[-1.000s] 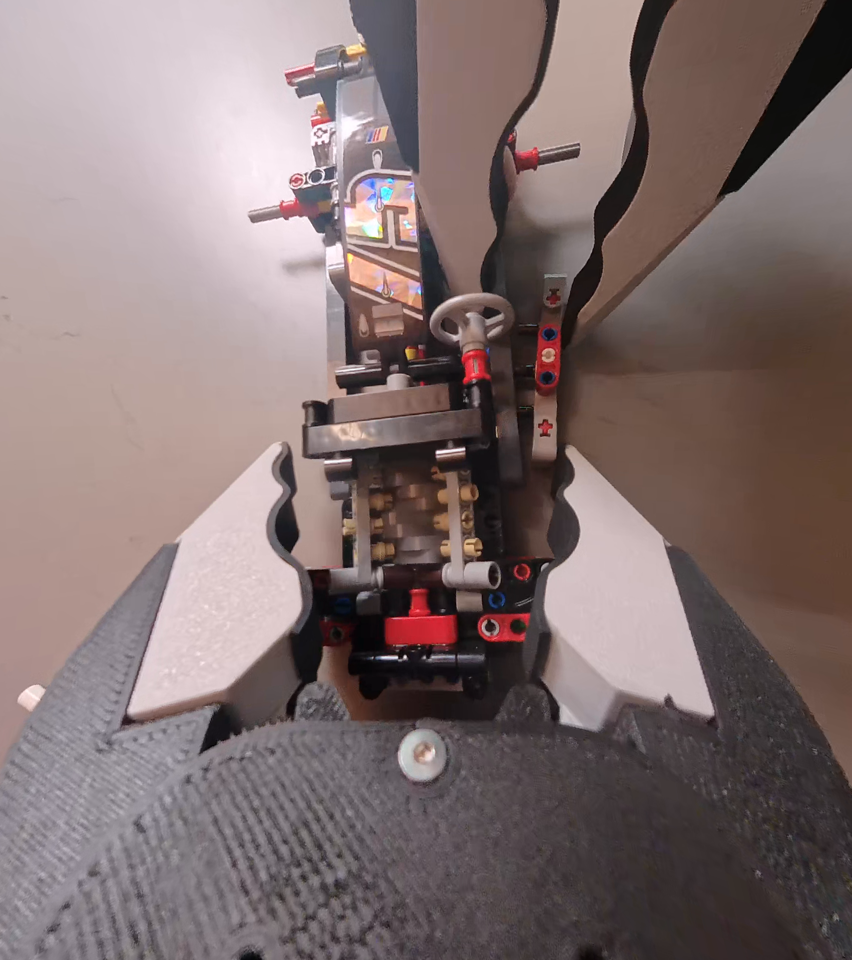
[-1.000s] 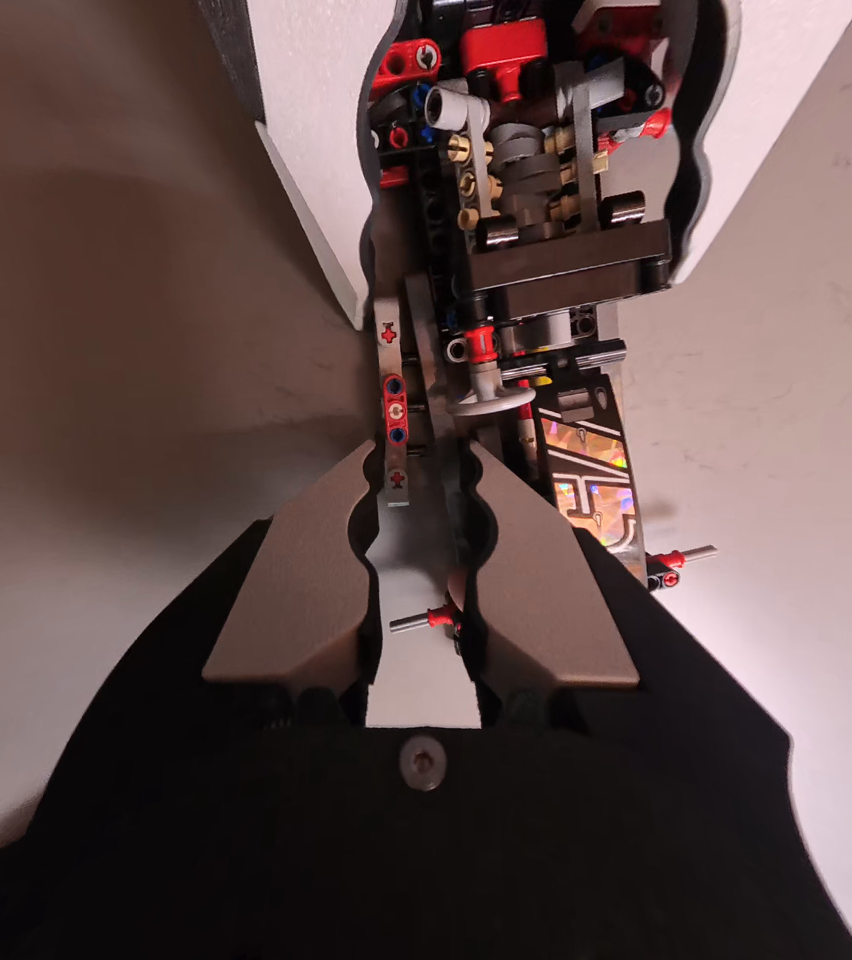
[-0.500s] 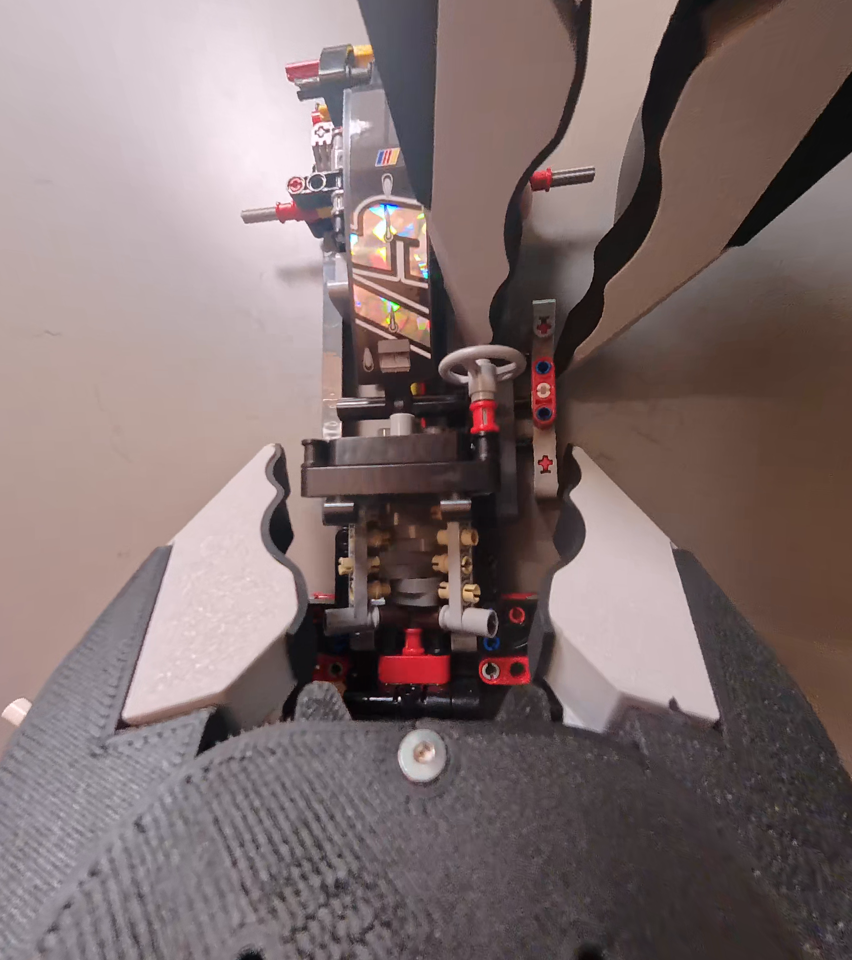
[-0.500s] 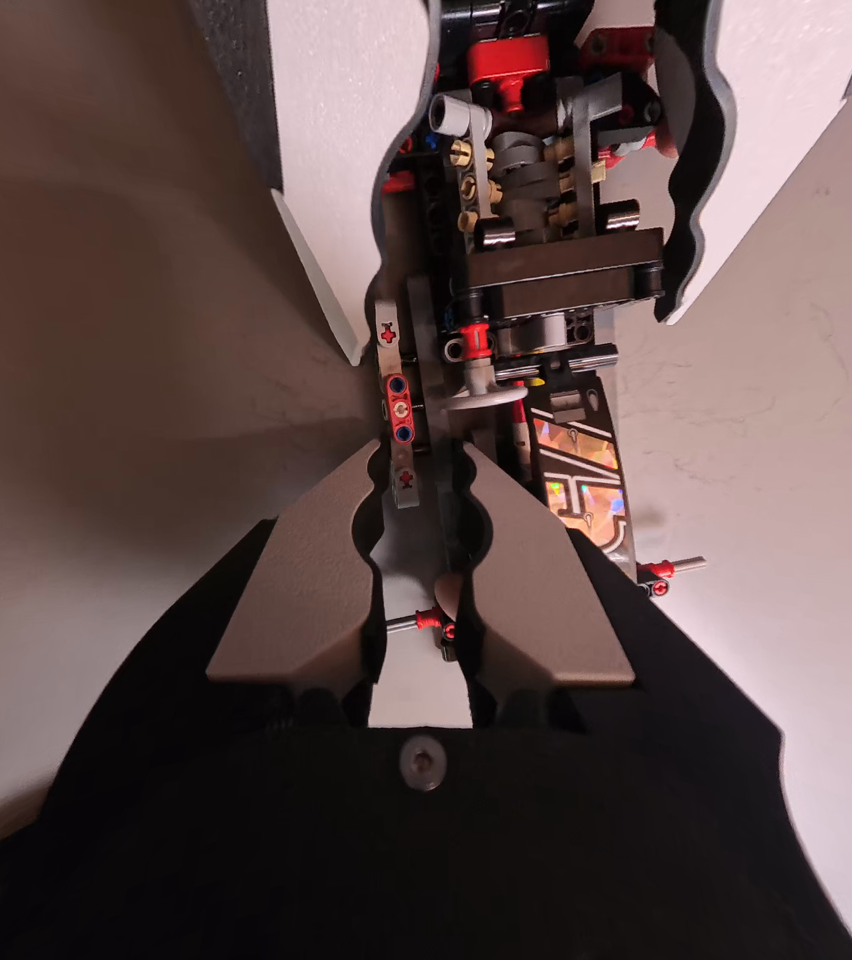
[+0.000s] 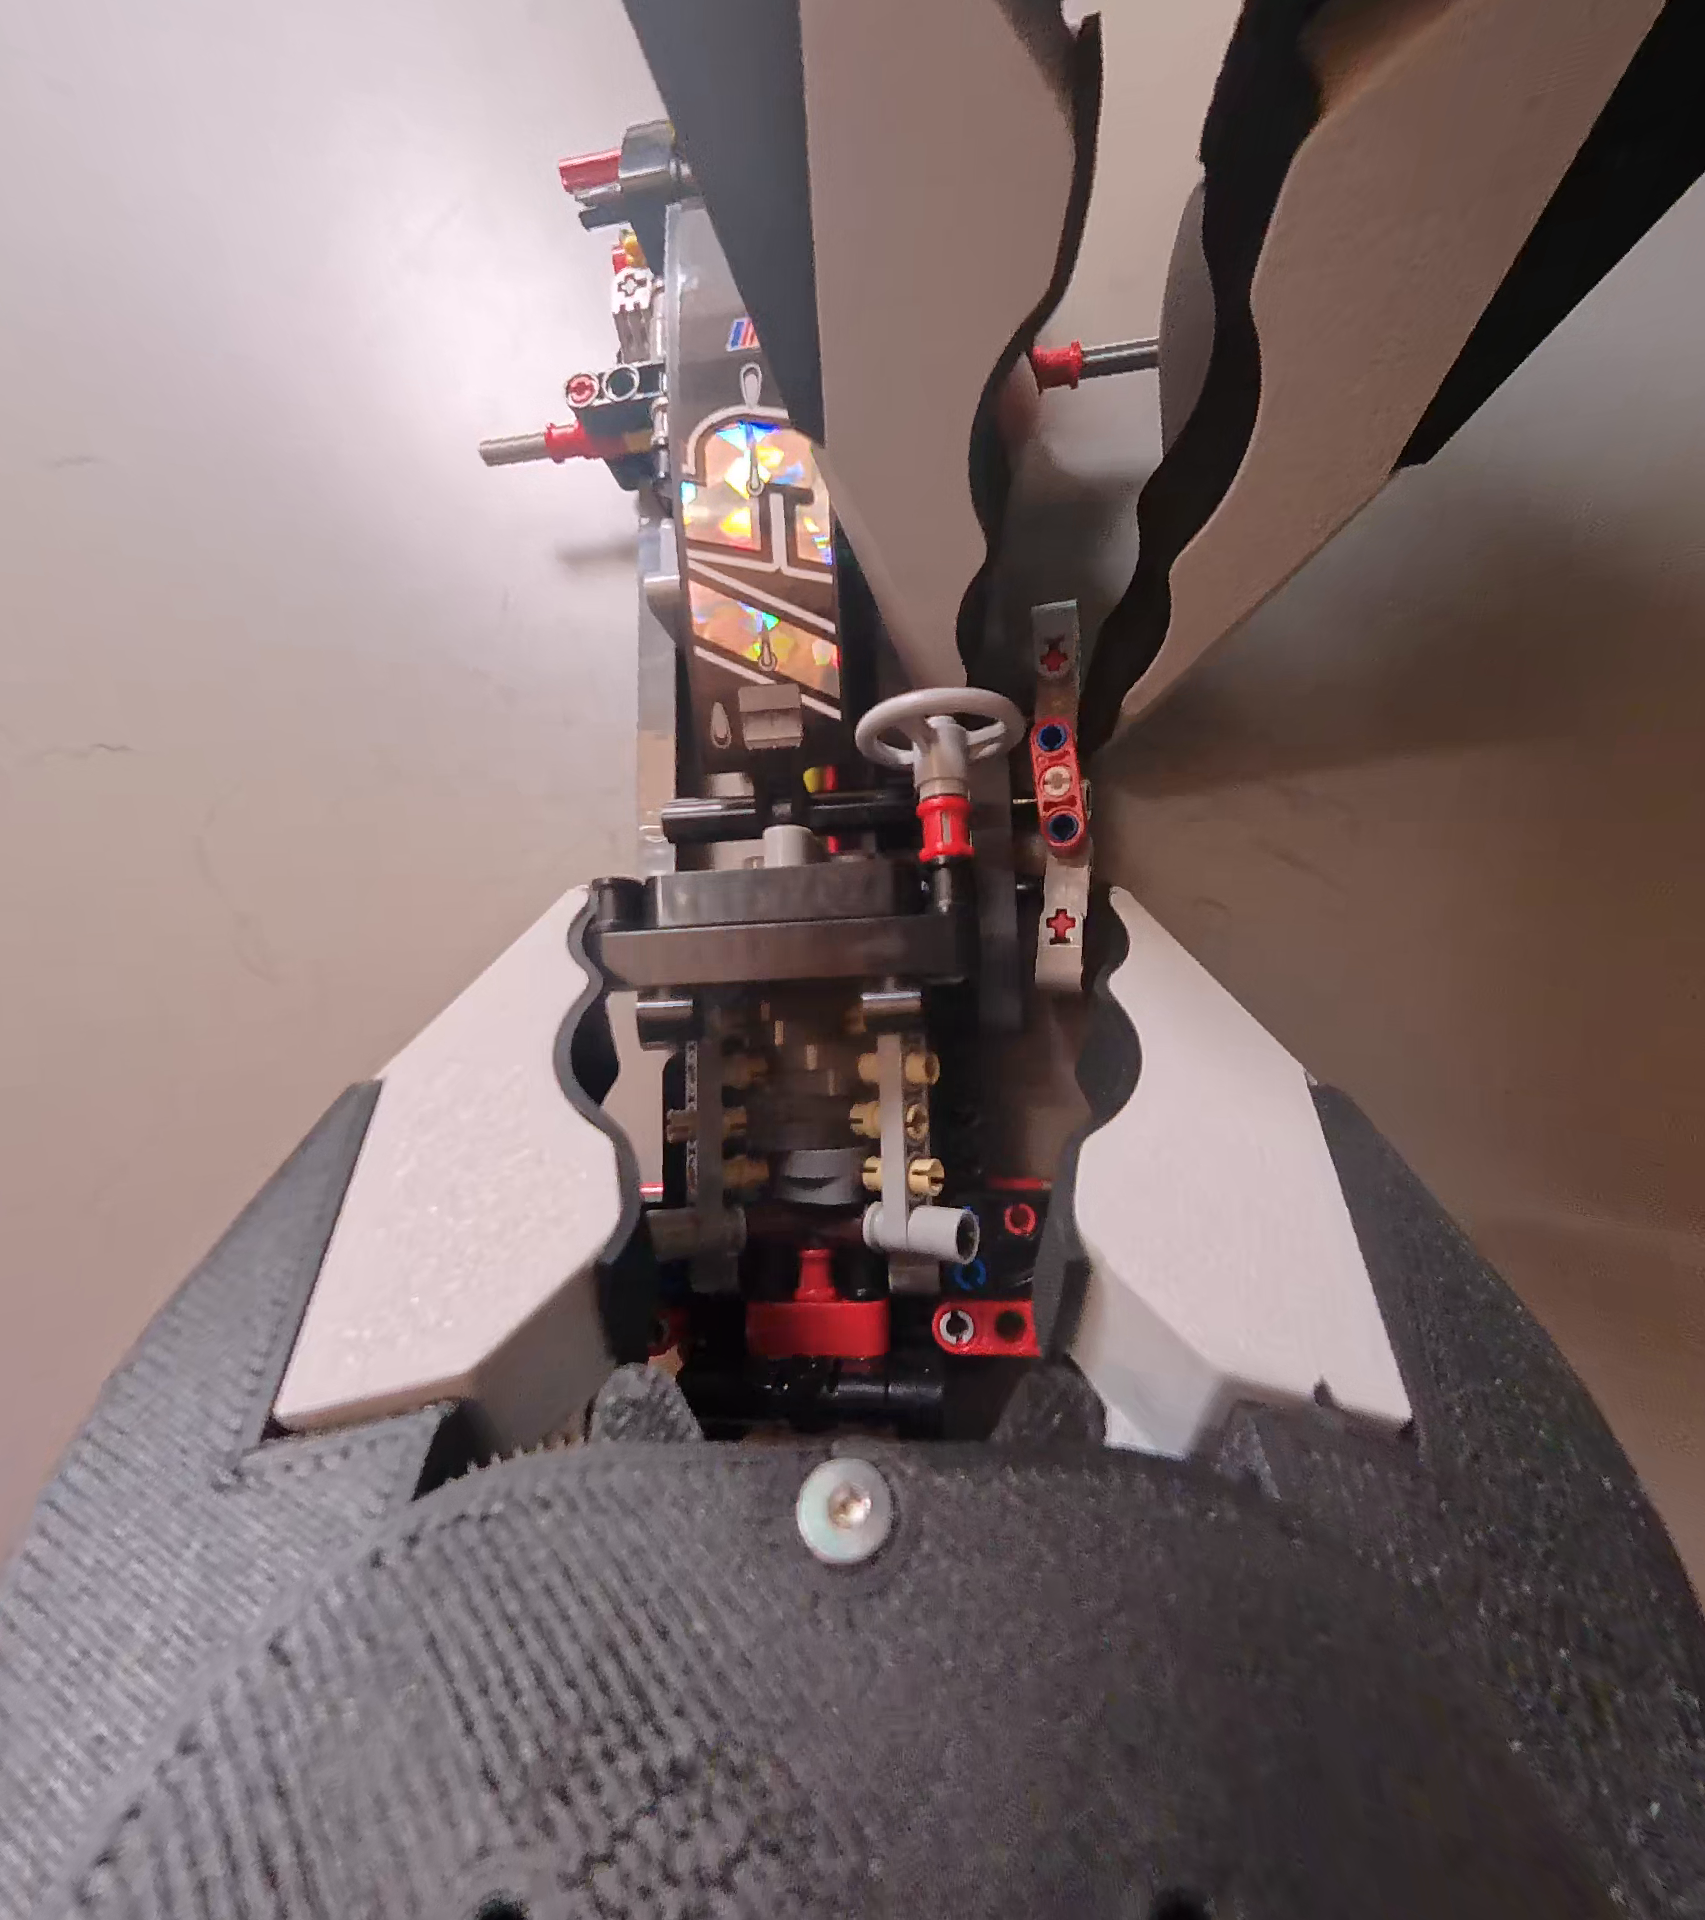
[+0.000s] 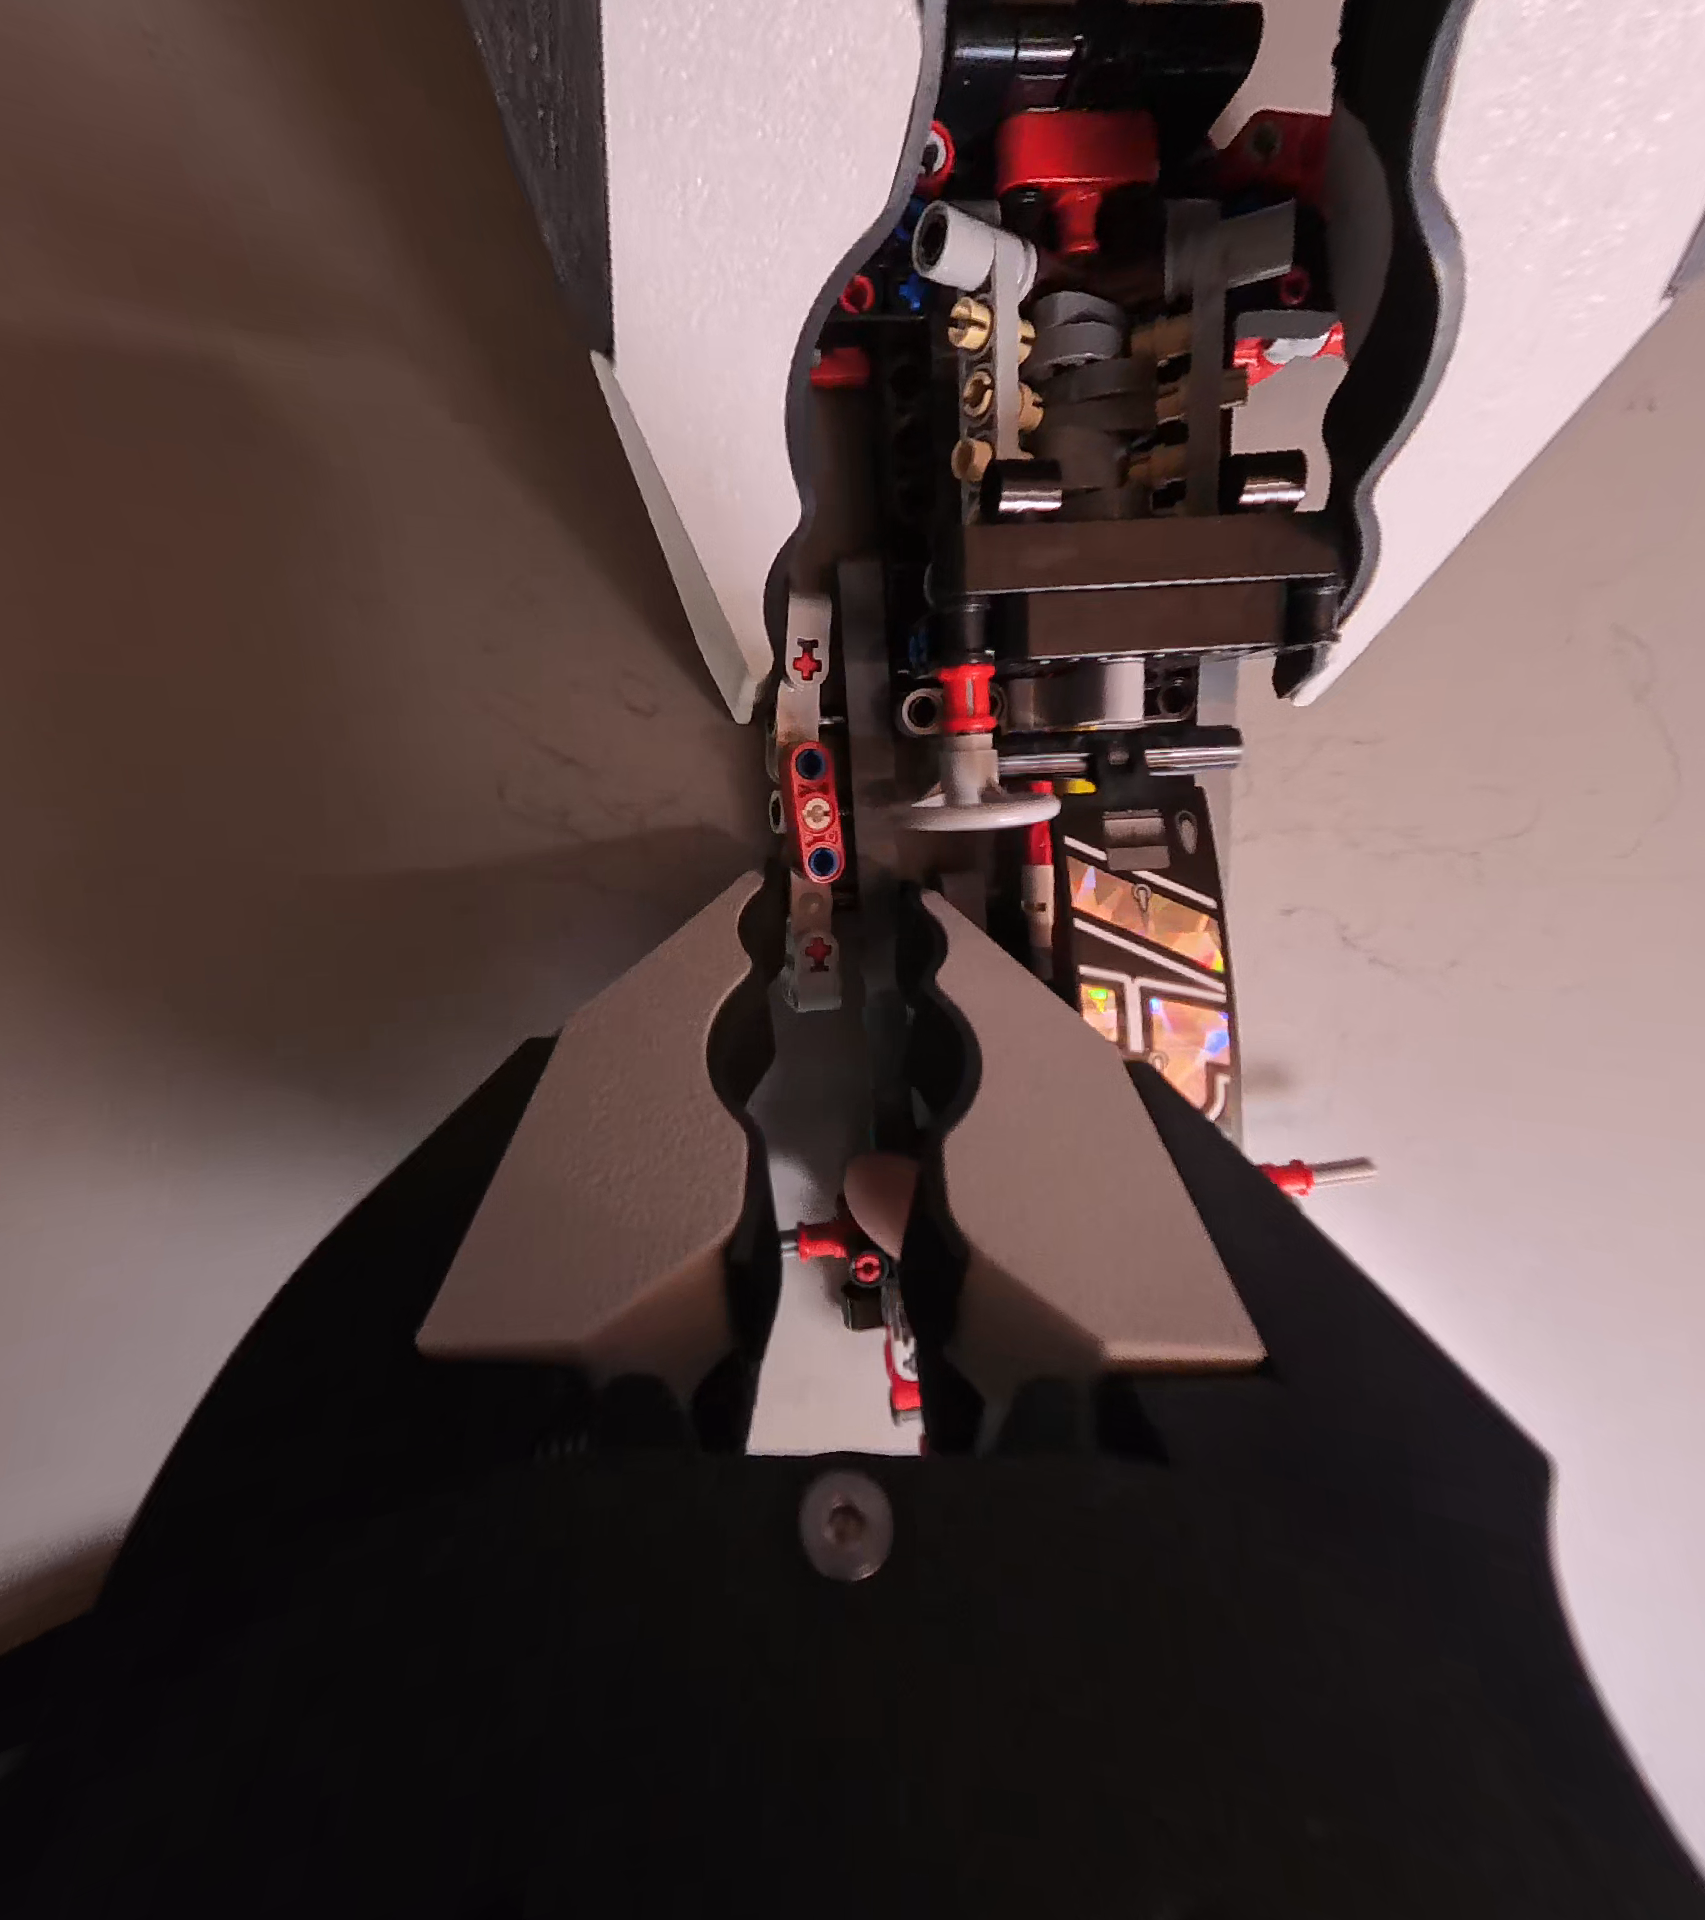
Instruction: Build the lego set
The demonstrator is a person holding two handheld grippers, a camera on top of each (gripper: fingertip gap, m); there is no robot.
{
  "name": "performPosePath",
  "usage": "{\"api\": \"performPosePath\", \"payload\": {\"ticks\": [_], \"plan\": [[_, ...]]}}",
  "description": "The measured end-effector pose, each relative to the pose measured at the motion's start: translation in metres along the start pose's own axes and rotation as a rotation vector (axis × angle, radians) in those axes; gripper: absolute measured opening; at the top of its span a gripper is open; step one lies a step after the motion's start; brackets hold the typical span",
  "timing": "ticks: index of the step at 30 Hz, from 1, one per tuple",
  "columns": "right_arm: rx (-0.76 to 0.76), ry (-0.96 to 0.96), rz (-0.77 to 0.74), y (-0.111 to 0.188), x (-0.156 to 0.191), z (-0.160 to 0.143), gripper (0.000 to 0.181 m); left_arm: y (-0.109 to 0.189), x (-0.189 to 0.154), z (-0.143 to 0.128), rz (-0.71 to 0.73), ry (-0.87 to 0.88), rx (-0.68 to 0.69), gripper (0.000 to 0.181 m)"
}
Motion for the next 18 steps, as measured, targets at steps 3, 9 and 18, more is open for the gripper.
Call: {"api": "performPosePath", "payload": {"ticks": [3,9,18], "plan": [[0.010,0.009,0.006,0.000,0.000,0.001,0.018,0.000,-0.001,0.000,0.007,-0.006,-0.008,0.090],[0.014,-0.039,-0.019,0.000,0.000,0.001,0.019,0.001,-0.002,0.000,0.022,-0.007,-0.013,0.092],[-0.007,-0.060,-0.073,0.001,0.003,-0.001,0.021,0.021,-0.001,0.004,-0.015,0.043,-0.093,0.105]]}}
Point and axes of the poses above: each gripper's, where its closed fingertips meet, y back along the fingers, z out of its top, x = y × z across the jaws, the point moved 9 cm from there along y, back along the fingers, and after that the axes turned 6 degrees about -x, right-handed, at the moved point
